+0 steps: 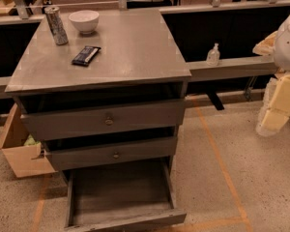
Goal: Place rxbar blueberry into bottom drawer
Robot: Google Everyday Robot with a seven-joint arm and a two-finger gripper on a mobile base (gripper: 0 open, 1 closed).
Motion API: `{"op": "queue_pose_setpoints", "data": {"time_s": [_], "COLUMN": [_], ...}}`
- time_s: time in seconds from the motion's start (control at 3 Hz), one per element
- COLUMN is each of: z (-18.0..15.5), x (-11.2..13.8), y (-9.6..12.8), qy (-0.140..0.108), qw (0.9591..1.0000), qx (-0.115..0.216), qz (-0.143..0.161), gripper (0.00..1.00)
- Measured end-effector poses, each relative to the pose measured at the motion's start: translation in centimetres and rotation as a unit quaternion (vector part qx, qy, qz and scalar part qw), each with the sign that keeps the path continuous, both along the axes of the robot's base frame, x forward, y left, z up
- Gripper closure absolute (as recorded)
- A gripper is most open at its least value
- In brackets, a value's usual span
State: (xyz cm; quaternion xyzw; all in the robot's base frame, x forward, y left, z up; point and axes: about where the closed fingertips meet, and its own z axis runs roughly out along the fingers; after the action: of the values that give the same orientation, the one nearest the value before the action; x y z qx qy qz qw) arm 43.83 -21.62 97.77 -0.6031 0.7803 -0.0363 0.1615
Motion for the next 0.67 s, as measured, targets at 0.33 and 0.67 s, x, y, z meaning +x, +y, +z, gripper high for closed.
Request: {"op": "queue_pose_setpoints", "data": {"time_s": [0.33, 0.67], "z": [0.0, 0.3], "x": [0.0, 1.1], "y": [0.0, 0.0], "qy": [0.0, -0.014], "qw": [1.0, 0.9998], "qx": [0.0, -0.015], "qz": [0.0, 0.004], "gripper": [0.0, 0.0]}}
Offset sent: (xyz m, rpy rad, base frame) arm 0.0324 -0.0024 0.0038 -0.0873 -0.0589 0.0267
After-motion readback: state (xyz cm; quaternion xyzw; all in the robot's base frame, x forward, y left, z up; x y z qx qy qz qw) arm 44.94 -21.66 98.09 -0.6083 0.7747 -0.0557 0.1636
